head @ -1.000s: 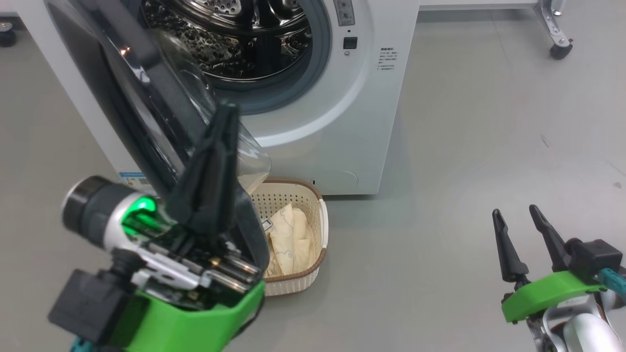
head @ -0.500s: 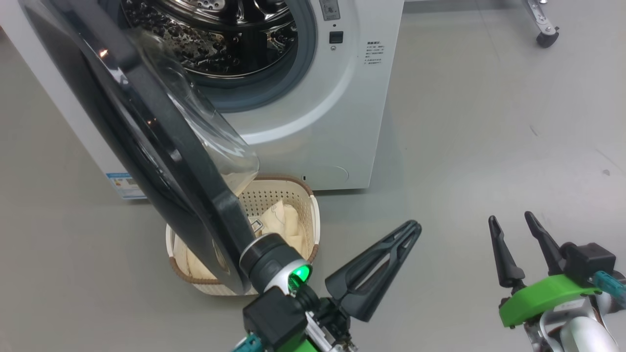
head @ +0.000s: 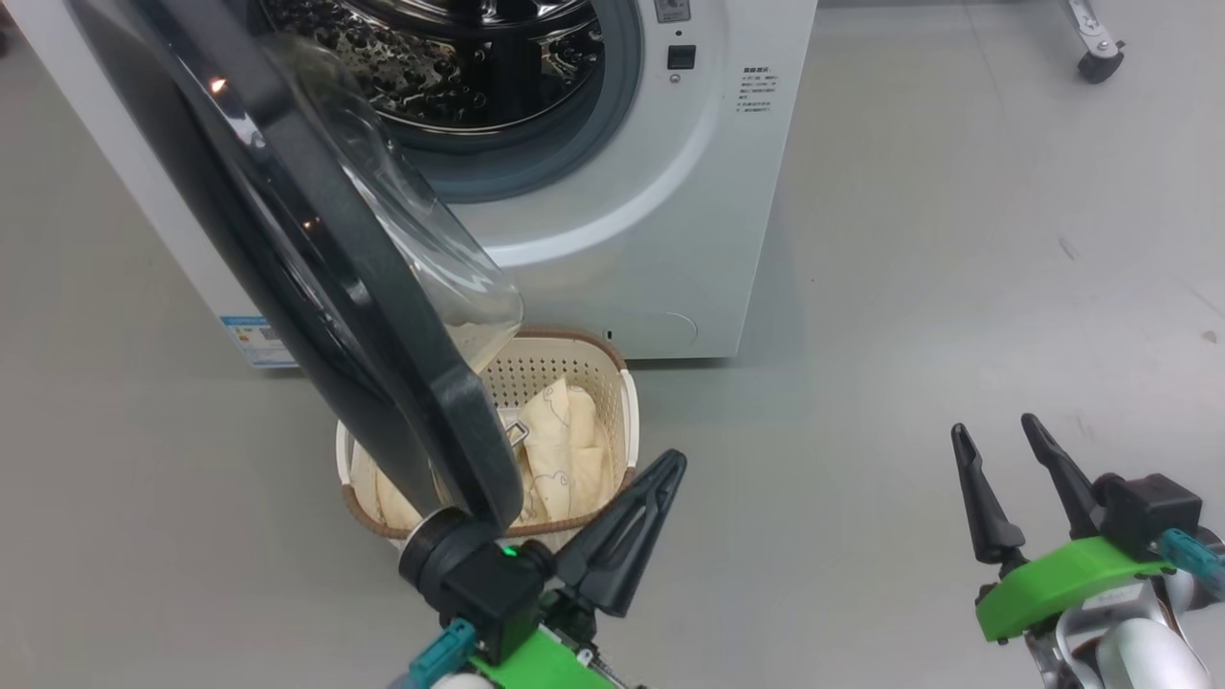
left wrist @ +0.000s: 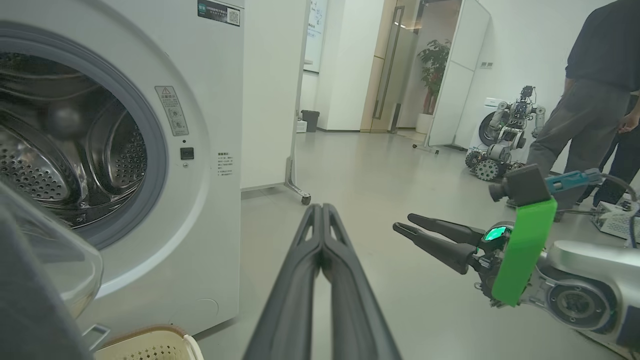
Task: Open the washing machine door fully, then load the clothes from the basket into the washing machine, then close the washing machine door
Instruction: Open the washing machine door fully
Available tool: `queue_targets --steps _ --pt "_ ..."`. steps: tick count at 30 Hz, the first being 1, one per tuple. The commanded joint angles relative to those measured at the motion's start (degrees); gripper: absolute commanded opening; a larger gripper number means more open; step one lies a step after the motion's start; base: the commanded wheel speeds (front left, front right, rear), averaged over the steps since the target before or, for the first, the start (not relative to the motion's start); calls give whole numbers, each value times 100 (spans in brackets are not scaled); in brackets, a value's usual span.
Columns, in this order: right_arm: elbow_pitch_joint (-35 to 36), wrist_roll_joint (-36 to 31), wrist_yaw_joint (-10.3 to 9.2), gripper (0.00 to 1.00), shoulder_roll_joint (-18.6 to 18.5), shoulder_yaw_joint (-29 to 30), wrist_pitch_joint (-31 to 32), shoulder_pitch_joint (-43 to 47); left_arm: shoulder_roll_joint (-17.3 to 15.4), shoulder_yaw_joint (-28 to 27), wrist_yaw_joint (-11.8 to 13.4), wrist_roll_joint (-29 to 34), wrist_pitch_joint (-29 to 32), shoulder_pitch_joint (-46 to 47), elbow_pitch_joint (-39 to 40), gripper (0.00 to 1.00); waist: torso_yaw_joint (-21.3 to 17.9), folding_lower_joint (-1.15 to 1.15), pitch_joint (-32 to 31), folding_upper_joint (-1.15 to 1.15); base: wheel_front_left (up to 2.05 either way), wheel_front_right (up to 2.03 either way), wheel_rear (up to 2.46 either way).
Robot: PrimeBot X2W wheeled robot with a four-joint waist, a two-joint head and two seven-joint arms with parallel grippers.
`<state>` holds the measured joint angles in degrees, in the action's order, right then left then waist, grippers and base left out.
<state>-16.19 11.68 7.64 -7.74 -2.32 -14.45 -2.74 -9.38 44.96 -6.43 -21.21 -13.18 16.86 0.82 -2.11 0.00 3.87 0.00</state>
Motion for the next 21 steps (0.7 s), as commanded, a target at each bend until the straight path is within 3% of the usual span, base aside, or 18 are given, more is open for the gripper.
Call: queue_targets --steps 1,11,21 --pt "144 51 -15 100 -151 -117 -55 -228 -43 -277 41 -51 -91 105 84 0 14 0 14 0 0 0 0" --pt "118 113 -15 100 -143 -200 -55 -300 -22 -814 148 -194 -168 240 -782 0 -51 0 145 0 0 0 0" --pt "105 143 -15 100 -141 -131 -55 -311 63 -1050 119 -89 -180 265 -798 0 0 0 264 0 0 0 0"
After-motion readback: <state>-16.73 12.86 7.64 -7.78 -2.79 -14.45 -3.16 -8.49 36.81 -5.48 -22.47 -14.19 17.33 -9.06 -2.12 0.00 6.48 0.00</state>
